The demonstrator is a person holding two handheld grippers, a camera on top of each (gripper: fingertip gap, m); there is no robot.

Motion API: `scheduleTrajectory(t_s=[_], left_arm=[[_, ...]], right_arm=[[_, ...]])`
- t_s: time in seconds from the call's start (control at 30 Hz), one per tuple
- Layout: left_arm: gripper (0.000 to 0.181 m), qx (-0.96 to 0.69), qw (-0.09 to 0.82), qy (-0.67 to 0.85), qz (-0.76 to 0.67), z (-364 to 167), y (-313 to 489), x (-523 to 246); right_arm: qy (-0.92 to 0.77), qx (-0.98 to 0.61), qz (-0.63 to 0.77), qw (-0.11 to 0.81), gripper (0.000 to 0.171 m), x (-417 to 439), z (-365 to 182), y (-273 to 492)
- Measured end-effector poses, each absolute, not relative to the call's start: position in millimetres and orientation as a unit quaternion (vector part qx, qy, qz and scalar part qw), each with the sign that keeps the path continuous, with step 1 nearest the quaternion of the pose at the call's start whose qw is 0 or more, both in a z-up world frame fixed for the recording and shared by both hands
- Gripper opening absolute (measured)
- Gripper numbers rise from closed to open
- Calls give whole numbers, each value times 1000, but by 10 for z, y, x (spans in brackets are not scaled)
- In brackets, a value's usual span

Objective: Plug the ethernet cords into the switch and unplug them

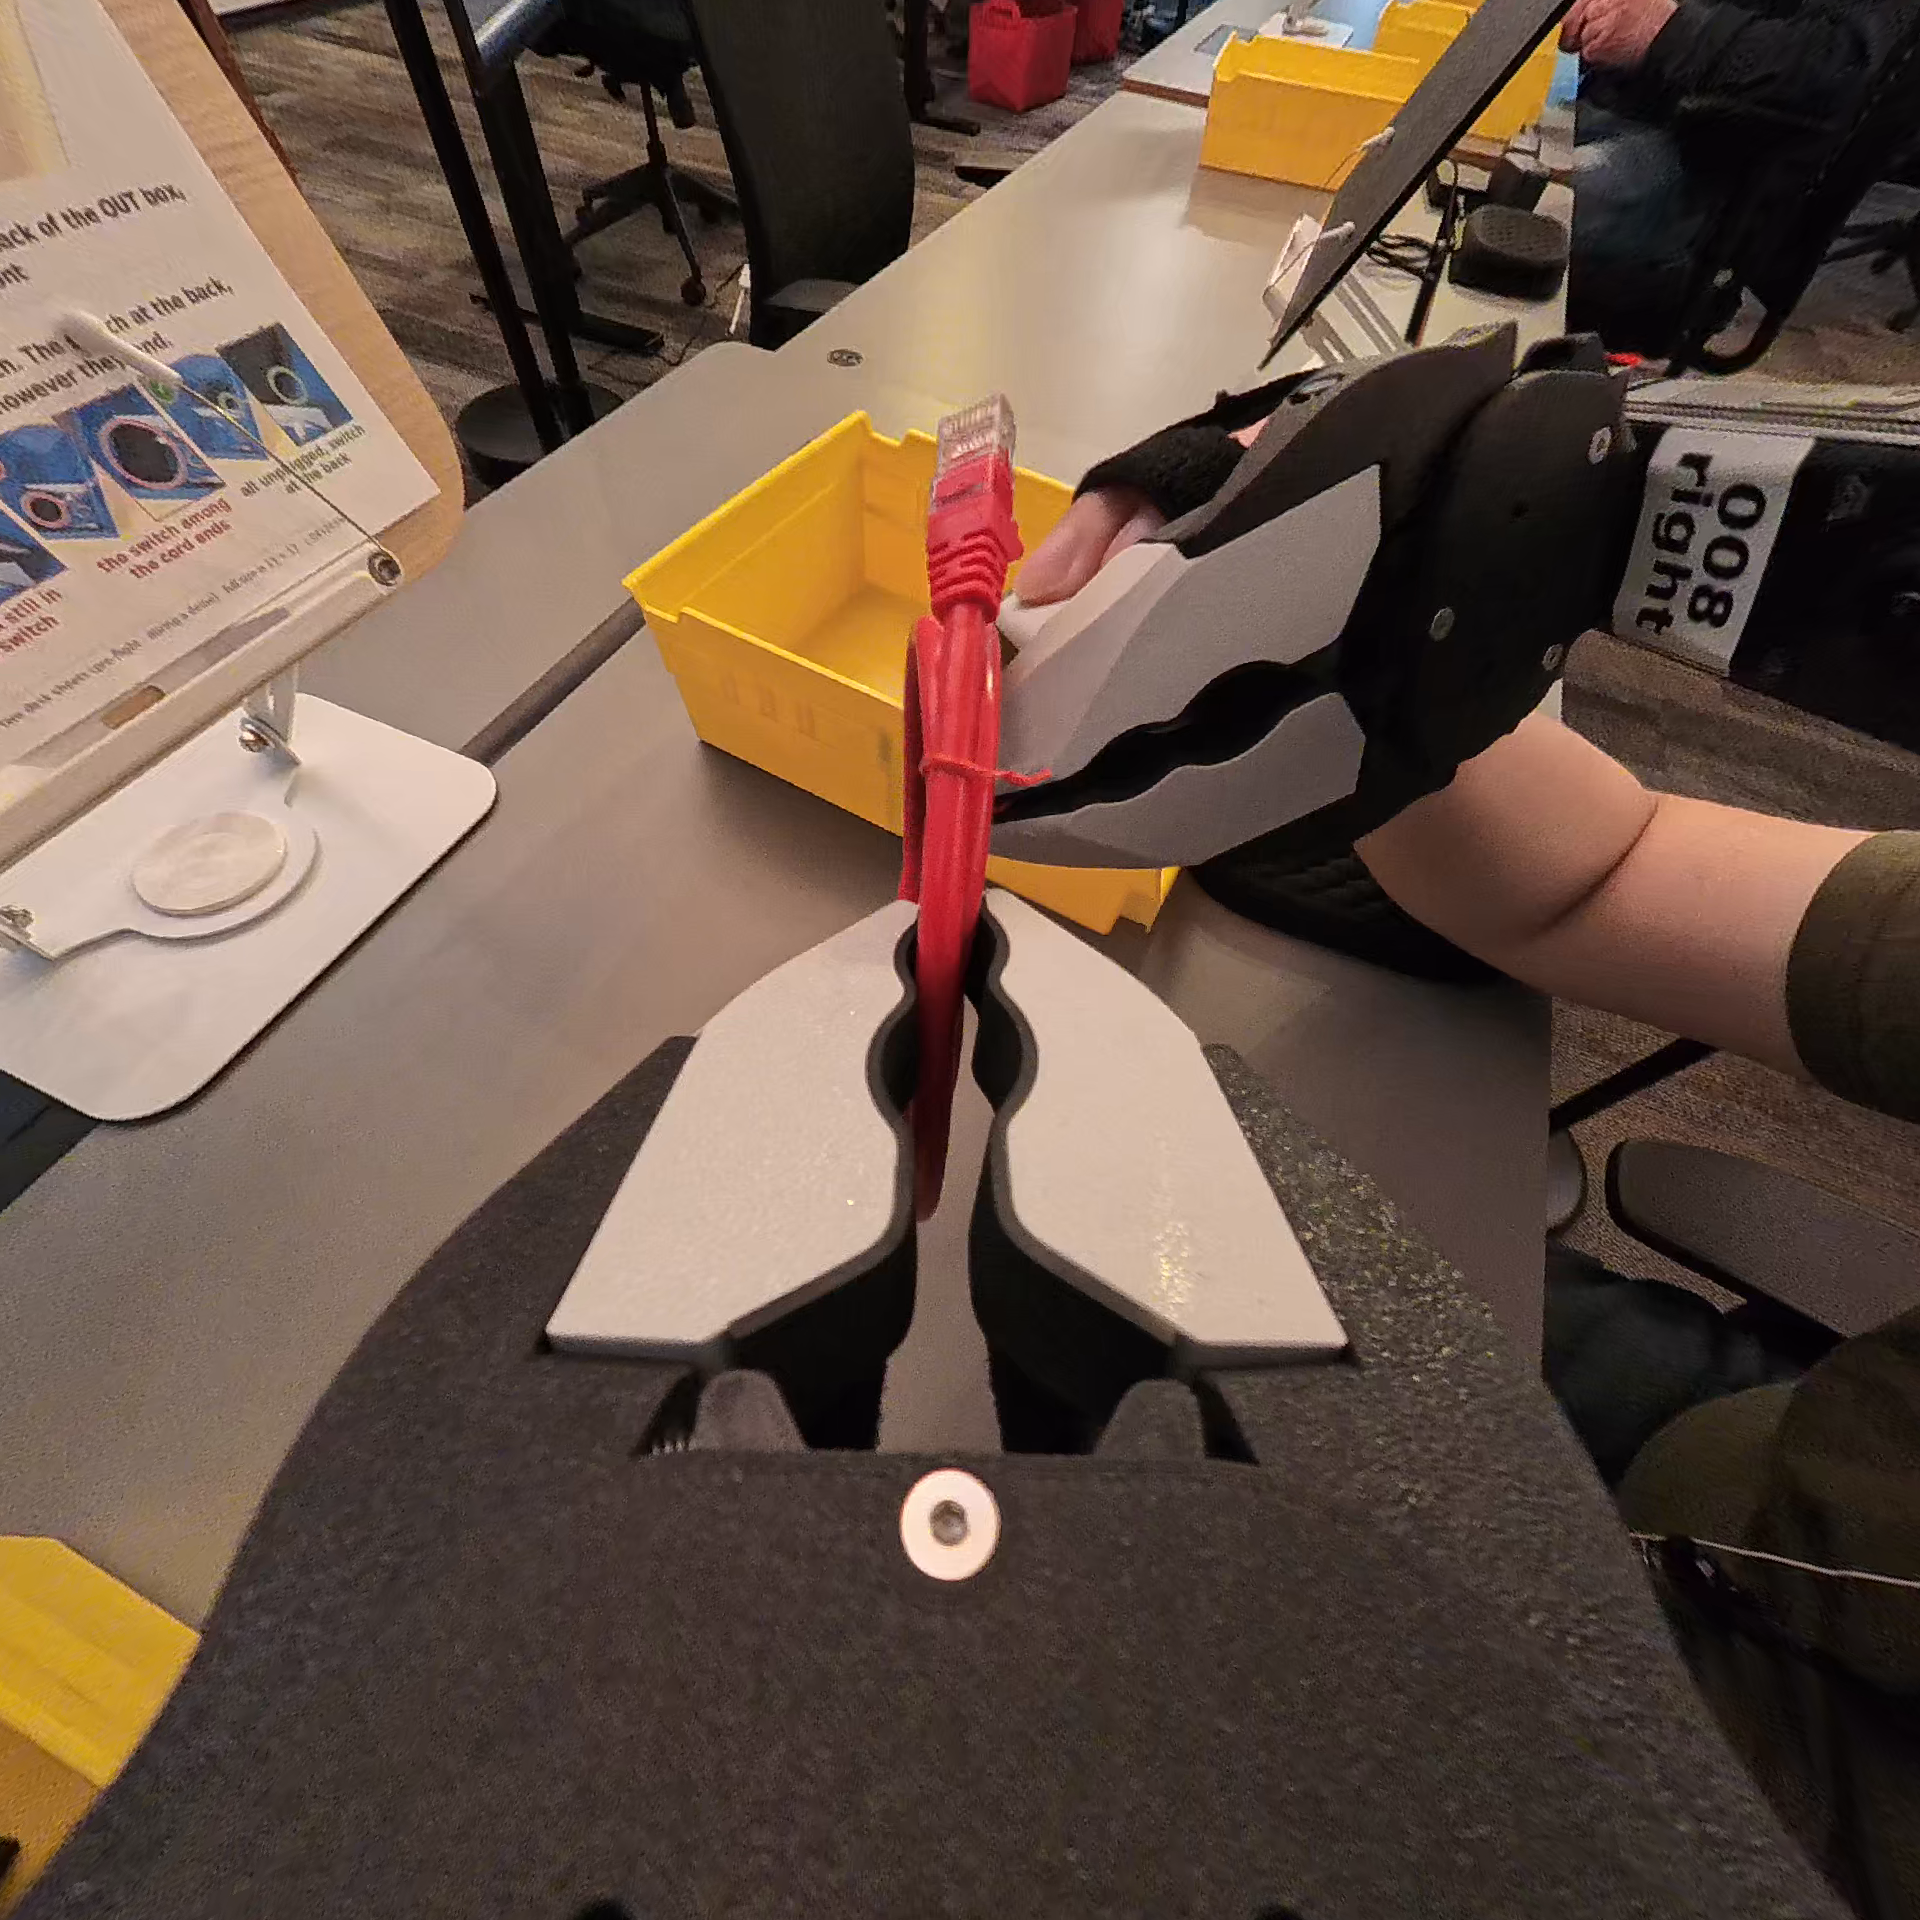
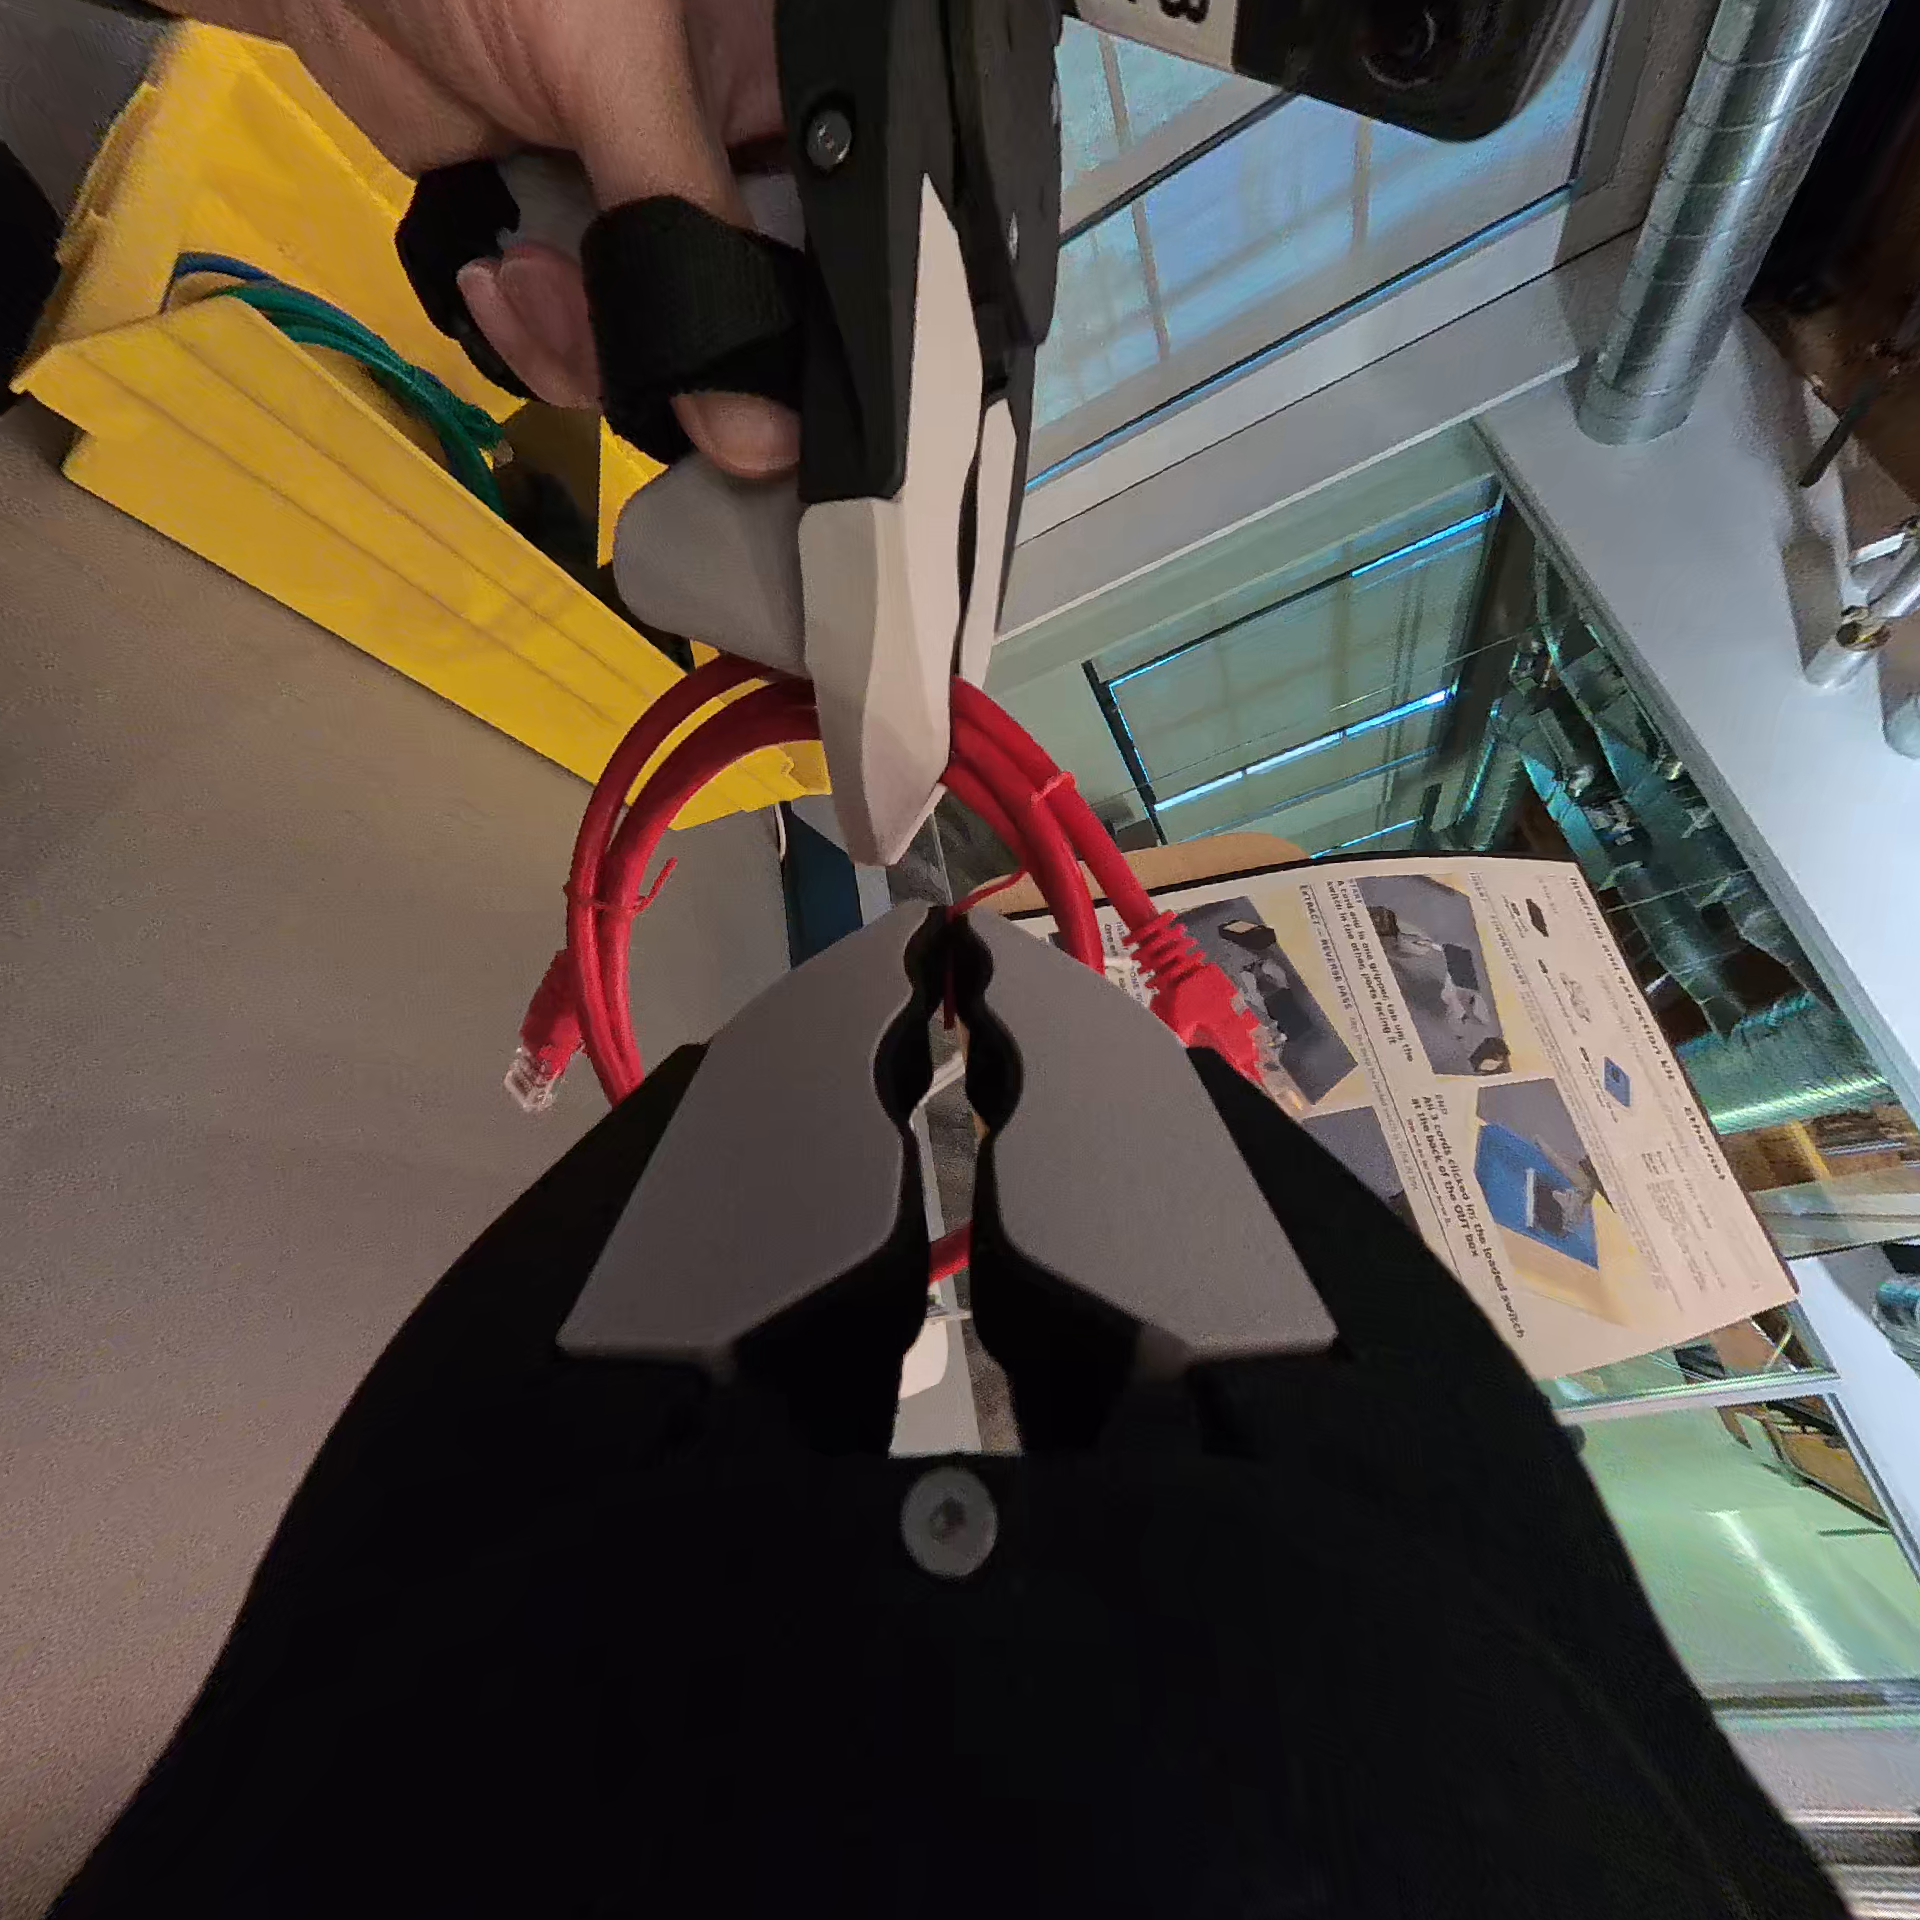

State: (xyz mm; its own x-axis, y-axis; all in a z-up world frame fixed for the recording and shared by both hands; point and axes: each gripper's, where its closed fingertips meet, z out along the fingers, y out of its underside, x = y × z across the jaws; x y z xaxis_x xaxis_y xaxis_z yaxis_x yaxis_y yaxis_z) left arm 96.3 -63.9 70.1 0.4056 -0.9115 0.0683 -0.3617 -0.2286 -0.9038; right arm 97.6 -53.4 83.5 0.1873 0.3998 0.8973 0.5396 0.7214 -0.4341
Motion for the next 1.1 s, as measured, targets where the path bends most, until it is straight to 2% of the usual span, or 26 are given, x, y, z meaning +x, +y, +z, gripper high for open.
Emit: scheduleTrajectory(t_s=[0.37,0.73,0.97,1.1], left_arm=[[5,-708,433,453,-327,721,-686,986],[6,-709,431,456,-321,694,-680,990],[6,-711,428,468,-303,629,-676,1021],[6,-715,425,460,-311,633,-665,1008]], right_arm=[[-646,-335,-105,678,1,1047,846,-542],[-650,-353,-39,672,2,989,807,-600],[-646,-442,66,620,1,960,732,-591],[-633,-476,65,607,1,935,740,-583]])
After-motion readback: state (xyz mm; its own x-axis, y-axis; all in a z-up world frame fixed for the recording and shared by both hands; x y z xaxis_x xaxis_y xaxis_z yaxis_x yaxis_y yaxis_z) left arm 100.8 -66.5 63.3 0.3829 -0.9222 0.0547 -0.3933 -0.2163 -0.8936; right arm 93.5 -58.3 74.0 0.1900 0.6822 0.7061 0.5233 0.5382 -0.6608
